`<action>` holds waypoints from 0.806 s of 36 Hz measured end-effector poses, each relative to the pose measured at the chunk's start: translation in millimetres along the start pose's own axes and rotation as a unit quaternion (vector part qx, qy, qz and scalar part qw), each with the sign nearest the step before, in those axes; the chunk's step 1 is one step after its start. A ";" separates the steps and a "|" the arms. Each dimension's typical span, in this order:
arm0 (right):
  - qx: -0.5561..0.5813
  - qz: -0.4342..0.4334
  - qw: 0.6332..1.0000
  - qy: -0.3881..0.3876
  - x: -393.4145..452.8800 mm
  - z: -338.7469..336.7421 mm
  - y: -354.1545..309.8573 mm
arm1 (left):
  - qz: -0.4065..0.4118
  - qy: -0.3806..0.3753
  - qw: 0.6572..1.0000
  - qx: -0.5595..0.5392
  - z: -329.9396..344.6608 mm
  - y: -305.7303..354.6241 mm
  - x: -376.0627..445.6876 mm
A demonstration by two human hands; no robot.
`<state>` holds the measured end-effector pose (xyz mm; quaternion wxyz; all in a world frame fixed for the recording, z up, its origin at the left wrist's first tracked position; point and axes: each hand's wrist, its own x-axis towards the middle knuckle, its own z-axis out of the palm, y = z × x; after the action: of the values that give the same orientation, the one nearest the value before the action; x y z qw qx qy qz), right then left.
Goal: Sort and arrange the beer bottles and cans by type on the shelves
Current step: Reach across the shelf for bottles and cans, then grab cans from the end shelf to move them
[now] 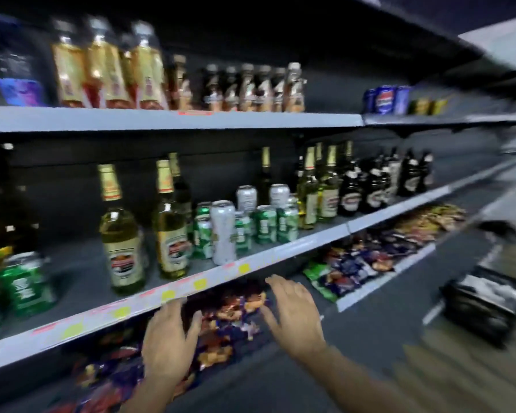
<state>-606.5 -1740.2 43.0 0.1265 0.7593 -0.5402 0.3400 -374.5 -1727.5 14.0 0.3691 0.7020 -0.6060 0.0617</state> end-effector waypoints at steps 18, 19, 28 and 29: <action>-0.176 0.149 0.973 -0.030 44.7 -91.8 304.1 | 0.169 -0.114 0.973 -0.104 185.0 316.2 76.4; -0.181 0.149 0.972 -0.037 56.0 -91.8 316.2 | 0.166 -0.120 0.973 -0.104 195.6 326.4 87.2; -0.200 0.179 0.958 -0.097 147.8 -88.1 426.6 | 0.155 -0.191 0.962 -0.116 292.2 425.0 182.2; -0.202 0.180 0.958 -0.098 152.3 -84.8 440.4 | 0.158 -0.201 0.960 -0.115 302.9 435.4 187.0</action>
<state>-1009.7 -1973.8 127.8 0.1603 0.6378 -0.7351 0.1649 -825.8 -2054.7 88.8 0.3036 0.5478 -0.7741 -0.0927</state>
